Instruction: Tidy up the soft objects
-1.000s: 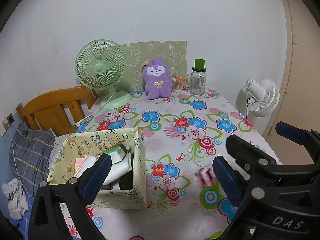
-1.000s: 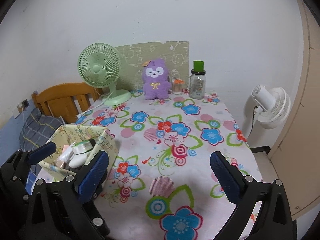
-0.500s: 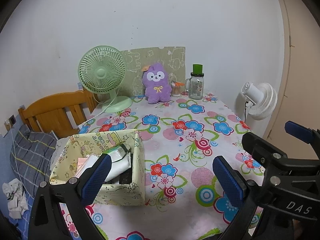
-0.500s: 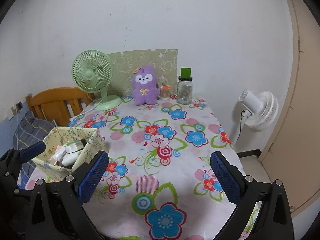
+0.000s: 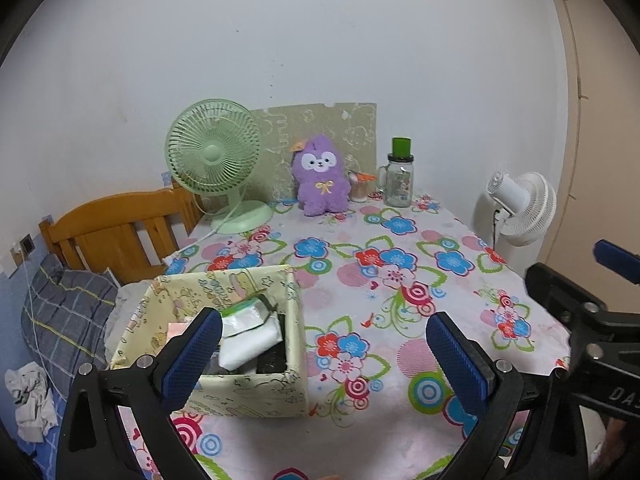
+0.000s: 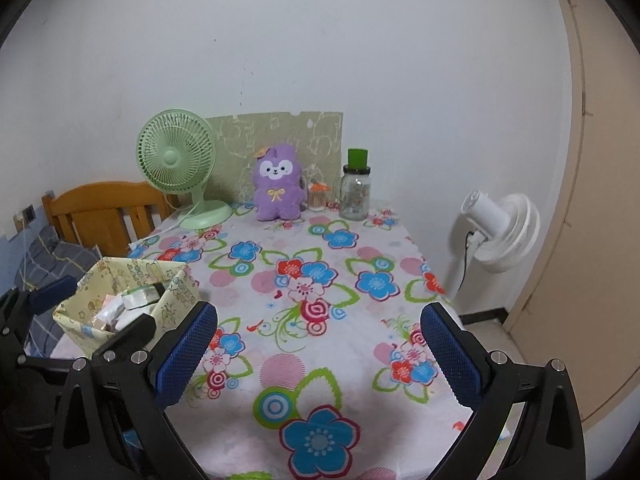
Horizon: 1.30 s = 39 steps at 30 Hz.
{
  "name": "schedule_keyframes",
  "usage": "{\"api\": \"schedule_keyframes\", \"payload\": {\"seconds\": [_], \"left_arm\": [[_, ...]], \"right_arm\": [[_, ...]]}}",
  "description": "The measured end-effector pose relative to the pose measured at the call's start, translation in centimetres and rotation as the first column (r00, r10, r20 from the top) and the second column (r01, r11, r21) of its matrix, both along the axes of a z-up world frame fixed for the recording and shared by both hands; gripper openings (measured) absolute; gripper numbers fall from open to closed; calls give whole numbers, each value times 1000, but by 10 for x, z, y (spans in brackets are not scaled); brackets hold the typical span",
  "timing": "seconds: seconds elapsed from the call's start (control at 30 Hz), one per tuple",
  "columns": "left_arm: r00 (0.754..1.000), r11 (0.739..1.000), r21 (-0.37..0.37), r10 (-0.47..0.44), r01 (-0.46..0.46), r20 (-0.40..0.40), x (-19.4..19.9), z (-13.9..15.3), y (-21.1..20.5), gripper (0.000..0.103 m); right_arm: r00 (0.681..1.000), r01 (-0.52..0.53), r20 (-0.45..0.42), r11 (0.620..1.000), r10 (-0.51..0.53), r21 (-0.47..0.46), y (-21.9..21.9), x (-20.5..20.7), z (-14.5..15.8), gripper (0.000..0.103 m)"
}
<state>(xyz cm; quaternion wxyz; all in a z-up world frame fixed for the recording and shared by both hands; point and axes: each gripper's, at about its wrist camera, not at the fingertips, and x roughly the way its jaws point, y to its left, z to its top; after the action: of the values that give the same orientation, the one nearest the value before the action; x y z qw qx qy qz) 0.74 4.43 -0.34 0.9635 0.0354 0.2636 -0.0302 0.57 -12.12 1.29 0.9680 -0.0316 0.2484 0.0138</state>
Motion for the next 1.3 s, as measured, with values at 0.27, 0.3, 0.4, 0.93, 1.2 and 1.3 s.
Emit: {"api": "schedule_keyframes", "payload": {"seconds": [0.27,0.3,0.4,0.93,1.2,1.3], "left_arm": [[1000,1000,-22,11,-10,12,-3,-4,8,103],[1000,1000,-21,13,-13,12,-4,-4,9,103],[1000,999,-27,17,-16,18,-5,-2,12,103],[999,999,-30,23,-22,37,-5,3,20,103],[999,1000,-27,15,-14,37,-3,3,16,103],[999,1000,-23,14,-13,33,-3,3,14,103]], "right_arm": [[1000,0,9,1000,0,9,-3,-2,-3,103],[1000,1,9,1000,-1,13,-4,-2,-4,103],[1000,3,11,999,-4,34,-7,-2,-5,103],[999,-6,37,998,3,69,-7,-1,-1,103],[999,-11,39,998,8,69,-7,-2,-2,103],[999,-12,40,997,9,70,-7,-2,-2,103]]}}
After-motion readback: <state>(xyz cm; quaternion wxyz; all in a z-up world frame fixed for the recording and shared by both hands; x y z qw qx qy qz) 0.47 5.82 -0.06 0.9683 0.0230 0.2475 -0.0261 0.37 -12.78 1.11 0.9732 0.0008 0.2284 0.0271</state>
